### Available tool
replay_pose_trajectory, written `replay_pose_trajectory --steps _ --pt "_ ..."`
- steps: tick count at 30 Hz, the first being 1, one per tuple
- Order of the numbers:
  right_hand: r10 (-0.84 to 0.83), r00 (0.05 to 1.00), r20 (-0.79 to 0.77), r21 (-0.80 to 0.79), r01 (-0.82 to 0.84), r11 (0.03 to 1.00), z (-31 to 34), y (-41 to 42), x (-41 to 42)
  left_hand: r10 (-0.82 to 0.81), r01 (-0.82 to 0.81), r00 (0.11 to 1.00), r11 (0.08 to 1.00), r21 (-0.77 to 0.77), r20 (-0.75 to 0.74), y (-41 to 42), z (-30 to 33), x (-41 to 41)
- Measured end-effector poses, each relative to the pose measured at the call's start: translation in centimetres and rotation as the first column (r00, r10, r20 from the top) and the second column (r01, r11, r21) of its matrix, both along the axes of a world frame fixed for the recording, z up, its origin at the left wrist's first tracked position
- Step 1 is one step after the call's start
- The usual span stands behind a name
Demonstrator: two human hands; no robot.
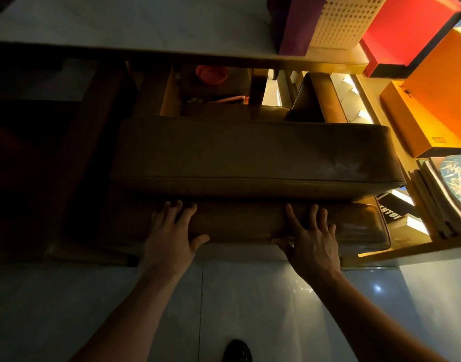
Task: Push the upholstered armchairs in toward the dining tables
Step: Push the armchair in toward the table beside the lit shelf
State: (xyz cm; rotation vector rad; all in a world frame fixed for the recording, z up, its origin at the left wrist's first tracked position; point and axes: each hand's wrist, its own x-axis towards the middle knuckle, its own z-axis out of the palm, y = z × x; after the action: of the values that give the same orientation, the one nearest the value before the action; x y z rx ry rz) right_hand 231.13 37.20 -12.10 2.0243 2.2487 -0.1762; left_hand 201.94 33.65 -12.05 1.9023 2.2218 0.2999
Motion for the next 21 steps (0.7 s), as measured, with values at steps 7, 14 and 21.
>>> replay_pose_trajectory --steps 7,14,21 --pt "-0.007 1.000 -0.004 0.001 0.007 1.000 -0.16 0.92 -0.07 -0.010 0.010 1.000 1.000 0.017 -0.011 0.82 -0.25 -0.07" --pt "-0.007 1.000 -0.007 -0.005 0.007 1.000 -0.34 1.01 -0.07 0.004 -0.003 0.999 1.000 0.029 -0.033 0.75 -0.21 0.27" --pt "-0.008 1.000 -0.021 0.022 0.009 1.000 -0.46 0.74 -0.16 -0.007 0.007 0.999 1.000 0.017 -0.038 0.68 -0.25 0.10"
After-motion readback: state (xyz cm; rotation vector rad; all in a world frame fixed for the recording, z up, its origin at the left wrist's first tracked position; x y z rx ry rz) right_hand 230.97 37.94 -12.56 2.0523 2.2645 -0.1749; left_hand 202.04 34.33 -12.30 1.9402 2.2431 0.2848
